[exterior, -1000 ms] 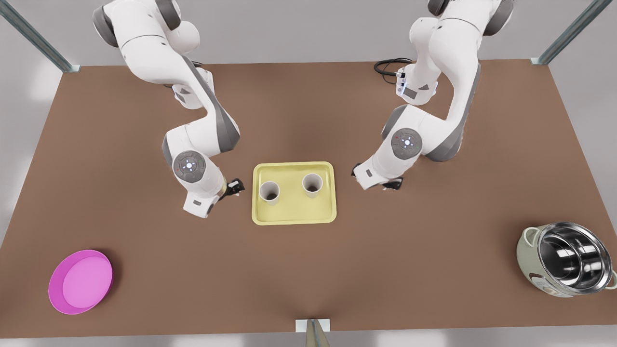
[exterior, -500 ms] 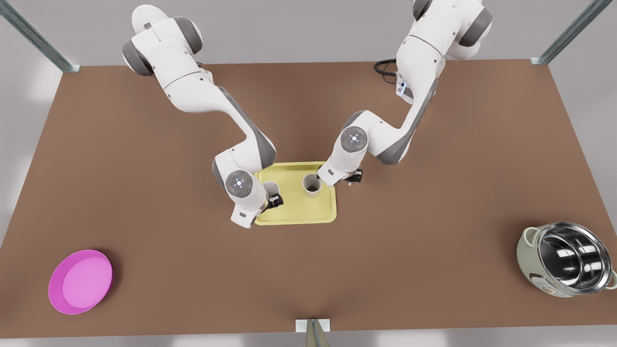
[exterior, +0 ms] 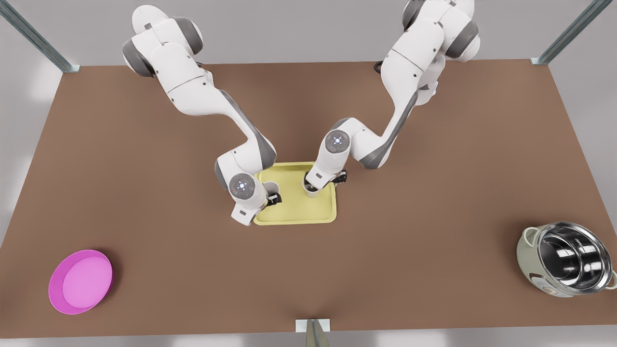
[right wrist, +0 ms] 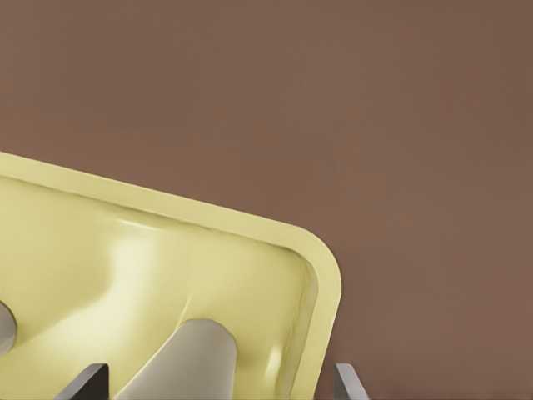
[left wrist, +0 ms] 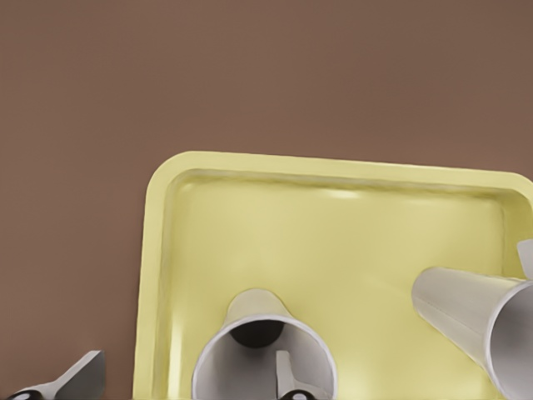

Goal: Use the left arm to pick up the white IKEA cup from the tray and place it on the middle-left position; use the right arm to pick up the white IKEA cup from the tray and place it on the middle-right position

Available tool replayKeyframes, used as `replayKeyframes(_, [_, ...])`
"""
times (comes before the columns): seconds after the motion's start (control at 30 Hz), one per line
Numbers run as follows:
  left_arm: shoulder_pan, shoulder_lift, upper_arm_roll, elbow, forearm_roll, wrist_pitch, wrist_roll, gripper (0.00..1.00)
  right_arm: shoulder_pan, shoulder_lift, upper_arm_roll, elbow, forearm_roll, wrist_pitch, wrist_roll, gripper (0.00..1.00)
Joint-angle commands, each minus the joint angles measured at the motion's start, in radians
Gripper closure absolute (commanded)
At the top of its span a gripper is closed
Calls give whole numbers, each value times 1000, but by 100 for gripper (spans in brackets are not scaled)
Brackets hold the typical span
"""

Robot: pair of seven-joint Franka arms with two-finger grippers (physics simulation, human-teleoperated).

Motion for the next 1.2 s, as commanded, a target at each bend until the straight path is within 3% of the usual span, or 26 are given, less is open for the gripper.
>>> replayKeyframes(0.0, [-6,16,0,-1,12,24,-202,0,1,-1,0,-4,1,-3,34,0])
replayKeyframes(0.17, [-21,58,0,1,55,53,-229,0,2,-50,2,-14,3,-63,35,0])
replayKeyframes(0.23, [-21,62,0,4,60,53,-232,8,-4,-96,2,-86,4,-63,6,0])
replayKeyframes(0.27, [-21,62,0,7,61,53,-243,23,-4,-104,2,-98,4,-61,1,0])
replayKeyframes(0.3, [-21,60,0,10,60,53,-244,47,-4,-105,2,-109,4,-60,1,0])
replayKeyframes(0.37, [-19,60,1,12,60,53,-244,66,-1,-133,2,-165,4,-45,-3,0])
replayKeyframes(0.47, [-19,60,1,19,58,53,-268,84,2,-121,17,-172,4,-22,-3,0])
replayKeyframes(0.67, [-1,17,6,21,60,27,-255,90,4,-90,23,-198,4,43,-3,0])
replayKeyframes(0.73, [91,-7,9,102,61,-97,-146,90,2,-84,29,-198,4,54,-3,0])
replayKeyframes(0.77, [155,-34,9,102,60,-129,-50,90,4,-76,29,-198,7,54,-3,11])
replayKeyframes(0.83, [296,-38,14,101,63,-156,171,90,5,-78,29,-198,7,52,-3,44])
replayKeyframes(0.87, [378,-37,26,87,61,-145,332,90,5,-78,31,-199,6,51,-3,55])
replayKeyframes(0.97, [516,-1,26,82,60,-19,567,90,18,-84,32,-204,4,49,-3,71])
replayKeyframes(1.07, [530,40,29,87,63,68,596,90,18,-102,32,-215,4,46,-2,82])
replayKeyframes(1.17, [528,62,31,90,101,107,593,90,16,-104,32,-215,4,43,-2,83])
